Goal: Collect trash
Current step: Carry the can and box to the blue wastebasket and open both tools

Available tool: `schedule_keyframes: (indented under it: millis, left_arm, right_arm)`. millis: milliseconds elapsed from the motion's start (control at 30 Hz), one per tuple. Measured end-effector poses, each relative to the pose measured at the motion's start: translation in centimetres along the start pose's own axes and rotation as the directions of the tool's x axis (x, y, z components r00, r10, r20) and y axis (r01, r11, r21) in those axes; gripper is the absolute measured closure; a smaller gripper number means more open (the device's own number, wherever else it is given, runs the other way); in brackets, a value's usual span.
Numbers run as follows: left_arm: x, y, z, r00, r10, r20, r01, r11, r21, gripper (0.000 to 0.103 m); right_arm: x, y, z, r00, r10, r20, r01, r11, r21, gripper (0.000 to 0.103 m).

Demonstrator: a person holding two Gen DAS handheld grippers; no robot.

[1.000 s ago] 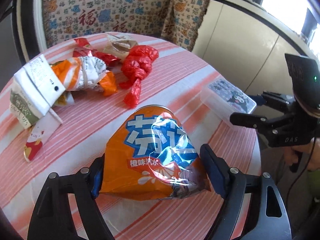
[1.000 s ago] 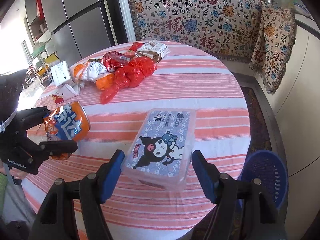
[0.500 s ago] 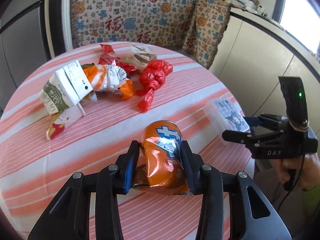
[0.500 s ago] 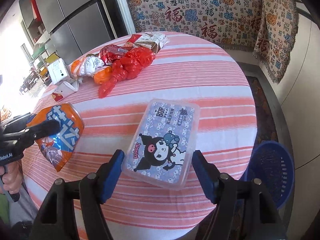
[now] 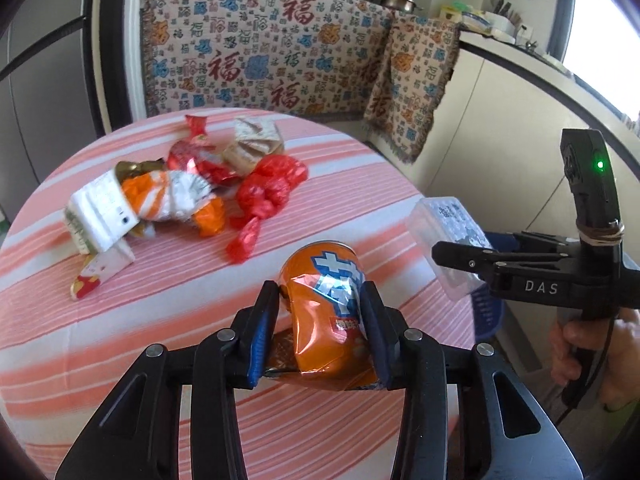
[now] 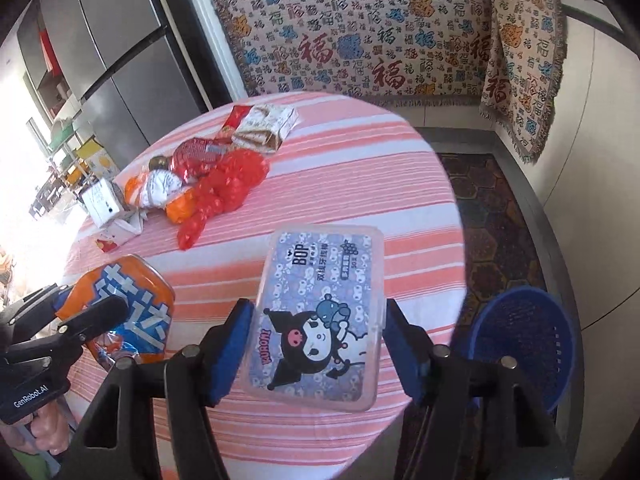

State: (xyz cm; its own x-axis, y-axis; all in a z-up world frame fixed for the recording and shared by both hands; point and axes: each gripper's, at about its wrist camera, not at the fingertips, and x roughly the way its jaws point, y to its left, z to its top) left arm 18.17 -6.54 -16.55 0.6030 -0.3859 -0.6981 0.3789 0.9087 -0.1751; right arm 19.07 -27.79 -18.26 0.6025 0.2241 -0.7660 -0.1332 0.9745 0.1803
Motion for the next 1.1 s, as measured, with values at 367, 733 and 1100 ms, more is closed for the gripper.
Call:
schedule_keyframes:
  millis: [367,733,1100]
  left_arm:
    - [6.8,-16.0,5.9,0.976,-0.218,-0.022,0.219,0.973,0.074,0.061]
    - [17.9,-24.2,5.6,0.96,-0.236,-0.148,0.252,0.962,0.103,0.061]
    - [23.3,-26.3,4.1,0.956,-0.233,-0.176,0.258,0.957,0.134,0.017]
  right_arm:
    - [-7.6,-18.4,0.3,0.974,-0.221,0.051,0.206,0.958,0.201,0.037]
    - [-4.6,-30.4,-2.3,0.977,-0.211,-0.008,0.2,0.914,0.353,0.037]
    - [-2.5,-34.3,-3.5,0.989,-0.145,-0.033,0.144,0.878,0.456,0.031]
